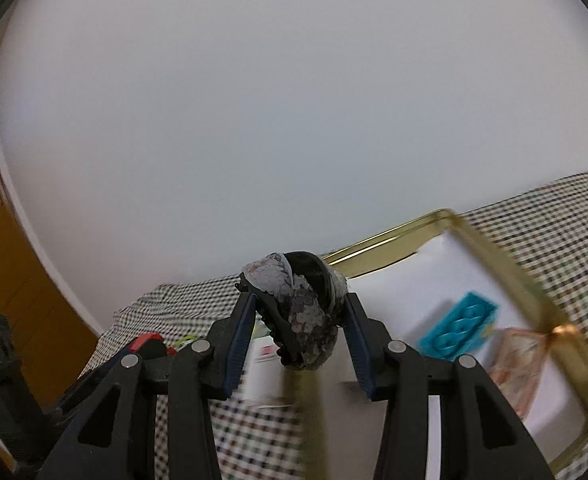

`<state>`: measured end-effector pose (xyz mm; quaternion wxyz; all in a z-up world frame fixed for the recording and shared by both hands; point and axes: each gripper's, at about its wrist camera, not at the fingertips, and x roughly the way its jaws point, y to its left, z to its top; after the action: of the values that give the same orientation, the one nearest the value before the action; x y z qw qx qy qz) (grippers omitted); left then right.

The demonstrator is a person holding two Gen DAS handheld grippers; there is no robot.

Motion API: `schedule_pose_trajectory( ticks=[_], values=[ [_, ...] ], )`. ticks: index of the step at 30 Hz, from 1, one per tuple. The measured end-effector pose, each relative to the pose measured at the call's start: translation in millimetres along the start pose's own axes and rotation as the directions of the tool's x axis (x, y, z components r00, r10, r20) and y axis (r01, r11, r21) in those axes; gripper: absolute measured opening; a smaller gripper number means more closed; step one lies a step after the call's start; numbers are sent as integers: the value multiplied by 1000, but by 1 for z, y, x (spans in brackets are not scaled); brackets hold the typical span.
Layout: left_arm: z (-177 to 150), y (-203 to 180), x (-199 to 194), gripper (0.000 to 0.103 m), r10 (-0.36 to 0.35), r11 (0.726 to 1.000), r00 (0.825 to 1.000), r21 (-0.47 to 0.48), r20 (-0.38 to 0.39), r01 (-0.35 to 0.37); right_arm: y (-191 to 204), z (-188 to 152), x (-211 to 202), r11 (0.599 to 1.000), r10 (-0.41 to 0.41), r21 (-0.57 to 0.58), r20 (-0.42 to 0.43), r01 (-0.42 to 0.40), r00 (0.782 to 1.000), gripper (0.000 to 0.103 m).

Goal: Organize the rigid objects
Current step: 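Carry the red brick and dark pouch into the tin tray with both grippers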

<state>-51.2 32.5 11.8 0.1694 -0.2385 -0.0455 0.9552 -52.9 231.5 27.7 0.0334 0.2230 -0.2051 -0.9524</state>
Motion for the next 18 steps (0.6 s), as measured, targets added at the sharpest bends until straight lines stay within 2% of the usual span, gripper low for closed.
schedule_pose_trajectory(
  ticks=[7, 13, 18],
  values=[
    [4, -46, 27, 30, -63, 997, 998, 37, -26, 64, -49, 17, -10, 998, -61, 35, 8, 61, 998, 47],
    [2, -74, 54, 30, -88, 994, 994, 59, -69, 92, -78, 27, -8, 992, -120, 35, -11, 120, 993, 47],
    [-9, -100, 56, 30, -97, 990, 990, 93, -99, 106, -101, 32, 2, 987, -118, 106, -52, 123, 992, 47]
  ],
)
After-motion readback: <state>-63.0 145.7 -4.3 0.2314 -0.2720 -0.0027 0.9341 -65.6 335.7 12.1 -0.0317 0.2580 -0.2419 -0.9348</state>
